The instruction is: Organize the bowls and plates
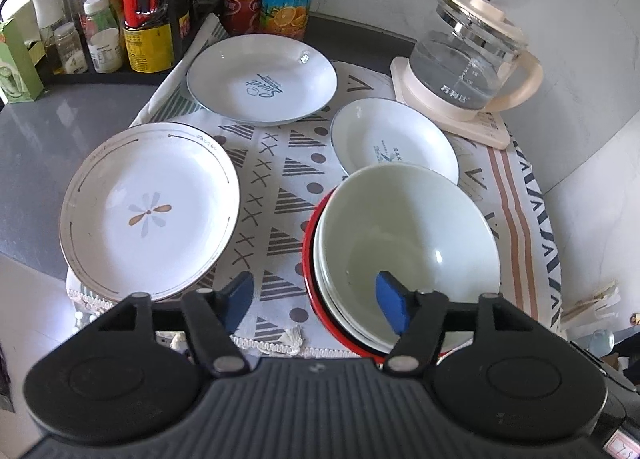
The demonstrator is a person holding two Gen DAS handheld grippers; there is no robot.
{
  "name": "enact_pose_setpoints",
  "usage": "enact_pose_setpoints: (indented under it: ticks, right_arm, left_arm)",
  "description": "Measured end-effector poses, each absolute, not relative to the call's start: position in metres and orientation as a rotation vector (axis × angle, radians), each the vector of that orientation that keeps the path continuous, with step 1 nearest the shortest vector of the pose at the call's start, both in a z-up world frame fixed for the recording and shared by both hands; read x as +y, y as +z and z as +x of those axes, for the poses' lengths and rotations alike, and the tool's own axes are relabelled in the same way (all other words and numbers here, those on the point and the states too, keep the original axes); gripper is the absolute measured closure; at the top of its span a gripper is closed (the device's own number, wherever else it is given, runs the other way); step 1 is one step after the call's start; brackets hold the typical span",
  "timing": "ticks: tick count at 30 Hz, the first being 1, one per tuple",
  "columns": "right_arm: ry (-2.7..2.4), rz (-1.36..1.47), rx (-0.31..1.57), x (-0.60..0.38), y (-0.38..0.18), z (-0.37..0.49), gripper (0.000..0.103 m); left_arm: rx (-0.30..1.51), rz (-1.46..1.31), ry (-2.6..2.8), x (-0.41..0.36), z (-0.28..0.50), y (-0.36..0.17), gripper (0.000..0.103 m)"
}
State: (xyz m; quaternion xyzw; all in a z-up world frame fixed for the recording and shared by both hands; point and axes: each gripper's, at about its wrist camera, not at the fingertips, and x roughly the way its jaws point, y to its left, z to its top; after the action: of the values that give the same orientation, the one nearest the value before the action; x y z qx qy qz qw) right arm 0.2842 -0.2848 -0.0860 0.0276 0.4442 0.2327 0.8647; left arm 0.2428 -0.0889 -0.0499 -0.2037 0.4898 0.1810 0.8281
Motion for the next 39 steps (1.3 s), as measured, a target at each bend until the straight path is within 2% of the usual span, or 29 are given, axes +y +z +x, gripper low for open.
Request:
enact_pose_setpoints:
  ticks: [5,10,18,25,27,39]
  right_arm:
    - [0.499,0.064,0.936,-0.278,-0.08,0.284,0.05]
    - [0.519,0.051,0.911,-0.26,-0.068,0.281,0.044]
    - [0.559,0.044,0.88,-0.215,-0.052,0.278,0.022]
    - [0.575,0.052,0.888,-0.165,-0.052,0.274,0.018]
    - [0.58,0.046,0.884,-0.15,-0.053,0.272,0.012]
    - [0.559,0.01,0.903,-0.085,-0.065,0.265,0.011]
  left_arm:
    - [1.033,-0.436,0.407,-0.079,0.237,-0.049,0.032]
    - [1.038,-0.456,0.434,-0.058,0.231,-0.052,0.032]
    - [1.013,-0.491,0.444,-0.017,0.225,-0.052,0.029]
    - [1.004,-0.511,0.453,0.026,0.221,-0.053,0.028]
    - [1.0,-0.502,0.448,0.039,0.22,-0.051,0.028]
    - [1.02,-0.518,0.431,0.102,0.223,-0.057,0.028]
